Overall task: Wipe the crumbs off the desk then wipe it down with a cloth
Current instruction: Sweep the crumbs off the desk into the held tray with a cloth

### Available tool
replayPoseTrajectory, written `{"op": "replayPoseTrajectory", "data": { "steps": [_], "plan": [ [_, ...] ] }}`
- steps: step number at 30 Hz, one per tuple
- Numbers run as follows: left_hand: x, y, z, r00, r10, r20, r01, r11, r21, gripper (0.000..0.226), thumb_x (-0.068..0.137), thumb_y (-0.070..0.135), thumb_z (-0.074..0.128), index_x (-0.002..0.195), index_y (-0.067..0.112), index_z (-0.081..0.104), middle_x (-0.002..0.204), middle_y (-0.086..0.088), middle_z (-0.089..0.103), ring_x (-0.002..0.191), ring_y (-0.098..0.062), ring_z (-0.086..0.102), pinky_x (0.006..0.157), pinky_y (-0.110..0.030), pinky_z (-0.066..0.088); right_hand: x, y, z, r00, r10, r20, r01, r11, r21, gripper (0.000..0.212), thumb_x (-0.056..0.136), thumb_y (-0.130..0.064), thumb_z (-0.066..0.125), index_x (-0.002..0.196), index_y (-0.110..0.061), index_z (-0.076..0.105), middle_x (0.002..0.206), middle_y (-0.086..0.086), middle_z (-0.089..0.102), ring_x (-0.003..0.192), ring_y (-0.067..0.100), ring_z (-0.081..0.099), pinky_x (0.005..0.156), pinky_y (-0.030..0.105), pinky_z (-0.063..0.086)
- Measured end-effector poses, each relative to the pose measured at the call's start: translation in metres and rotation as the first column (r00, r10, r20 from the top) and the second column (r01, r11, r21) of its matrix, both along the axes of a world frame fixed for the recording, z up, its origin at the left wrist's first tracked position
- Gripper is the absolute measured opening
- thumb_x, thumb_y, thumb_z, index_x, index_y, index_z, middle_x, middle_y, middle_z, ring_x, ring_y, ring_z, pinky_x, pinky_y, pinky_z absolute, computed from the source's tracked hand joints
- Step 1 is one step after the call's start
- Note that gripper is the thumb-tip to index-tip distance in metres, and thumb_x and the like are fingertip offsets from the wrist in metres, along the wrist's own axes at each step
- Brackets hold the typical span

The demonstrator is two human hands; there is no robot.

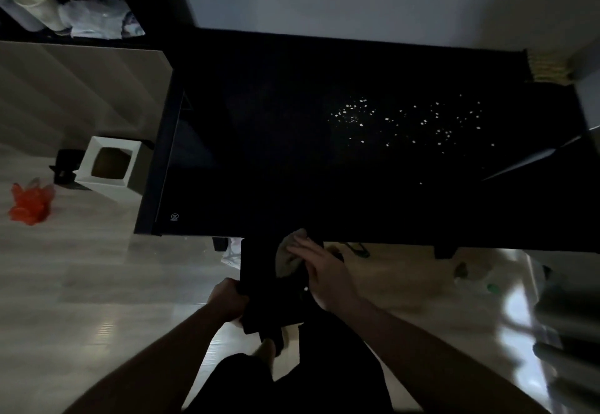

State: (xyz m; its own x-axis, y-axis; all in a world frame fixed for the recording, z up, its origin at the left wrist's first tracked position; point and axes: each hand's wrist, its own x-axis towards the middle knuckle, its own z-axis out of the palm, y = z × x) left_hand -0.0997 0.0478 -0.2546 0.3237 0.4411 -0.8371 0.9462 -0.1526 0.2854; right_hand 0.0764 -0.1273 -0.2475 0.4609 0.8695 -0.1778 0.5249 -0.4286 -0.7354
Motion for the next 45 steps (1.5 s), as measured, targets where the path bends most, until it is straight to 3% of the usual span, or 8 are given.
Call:
{"op": "replayPoseTrajectory", "data": {
  "steps": [4,13,19,25,32,37,41,45],
  "plan": [
    [0.008,-0.007,0.001,1.0,0.018,0.007,-0.018,1.0,-0.002,0.015,0.085,0.015,0.063,0.086,0.007,0.076,0.086,-0.013,0.076,0.083,-0.027,0.074,0.078,-0.039,0.059,0.047,-0.013,0.034,0.956,-0.28,-0.086,0.287,0.954,0.084,0.054,0.1,0.0,0.045,0.144,-0.03,0.055,0.155,-0.013,0.045,0.146,0.0,0.036,0.117,0.021,0.033],
    [0.034,-0.037,-0.005,0.997,0.029,-0.072,-0.03,1.0,-0.008,0.015,0.082,0.015,0.063,0.07,0.014,0.071,0.074,-0.008,0.075,0.075,-0.024,0.074,0.064,-0.033,0.055,0.253,-0.096,0.02,0.677,-0.701,0.224,0.721,0.693,-0.008,0.046,0.1,-0.004,0.049,0.143,-0.019,0.057,0.152,0.005,0.052,0.143,0.024,0.046,0.115,0.024,0.032],
    [0.058,-0.064,0.002,0.985,0.121,-0.123,-0.124,0.992,-0.018,0.012,0.08,0.019,0.063,0.07,0.021,0.069,0.082,-0.006,0.076,0.081,-0.023,0.072,0.069,-0.031,0.054,0.265,-0.097,-0.014,0.778,-0.548,0.306,0.614,0.767,-0.188,0.051,0.098,-0.006,0.048,0.147,-0.018,0.051,0.162,0.008,0.034,0.153,0.034,0.023,0.117,0.052,0.036],
    [0.066,-0.081,-0.002,0.957,0.237,-0.164,-0.244,0.969,-0.023,0.021,0.074,0.022,0.062,0.087,0.014,0.077,0.082,-0.007,0.077,0.079,-0.023,0.074,0.07,-0.035,0.06,0.186,-0.06,-0.008,0.956,-0.235,0.178,0.254,0.963,-0.094,0.055,0.095,-0.01,0.039,0.145,-0.028,0.054,0.162,-0.004,0.038,0.155,0.023,0.019,0.124,0.042,0.024],
    [0.089,-0.098,0.011,0.938,0.318,-0.139,-0.321,0.947,0.006,0.016,0.081,0.02,0.063,0.089,0.013,0.075,0.09,-0.01,0.077,0.088,-0.026,0.073,0.066,-0.026,0.048,0.104,-0.042,0.007,0.987,0.101,-0.126,-0.099,0.995,0.024,0.049,0.102,-0.012,0.034,0.143,-0.025,0.056,0.159,-0.006,0.043,0.154,0.011,0.024,0.123,0.038,0.028],
    [0.092,-0.1,0.01,0.939,0.319,-0.13,-0.325,0.945,-0.029,0.019,0.078,0.017,0.065,0.092,0.013,0.077,0.086,-0.007,0.077,0.083,-0.022,0.074,0.069,-0.03,0.056,0.121,-0.026,0.028,0.934,-0.016,-0.356,0.03,0.999,0.034,0.046,0.102,-0.007,0.048,0.142,-0.028,0.058,0.15,-0.016,0.051,0.142,-0.005,0.04,0.119,0.029,0.035],
    [0.096,-0.098,0.014,0.95,0.297,-0.098,-0.302,0.953,-0.039,0.014,0.078,0.017,0.062,0.081,0.012,0.074,0.075,-0.002,0.073,0.074,-0.018,0.072,0.058,-0.025,0.053,0.201,-0.009,0.032,0.975,-0.149,-0.165,0.176,0.97,0.167,0.048,0.097,0.002,0.047,0.141,-0.013,0.059,0.146,-0.005,0.057,0.14,0.007,0.049,0.117,0.033,0.039],
    [0.096,-0.094,0.01,0.957,0.274,-0.099,-0.279,0.96,-0.034,0.014,0.079,0.02,0.063,0.083,0.014,0.075,0.076,0.001,0.073,0.072,-0.013,0.068,0.059,-0.022,0.049,0.294,0.028,0.028,0.956,-0.288,0.05,0.283,0.955,0.094,0.049,0.1,0.0,0.046,0.145,-0.019,0.054,0.154,-0.002,0.05,0.148,0.013,0.037,0.121,0.033,0.034]
  ]
}}
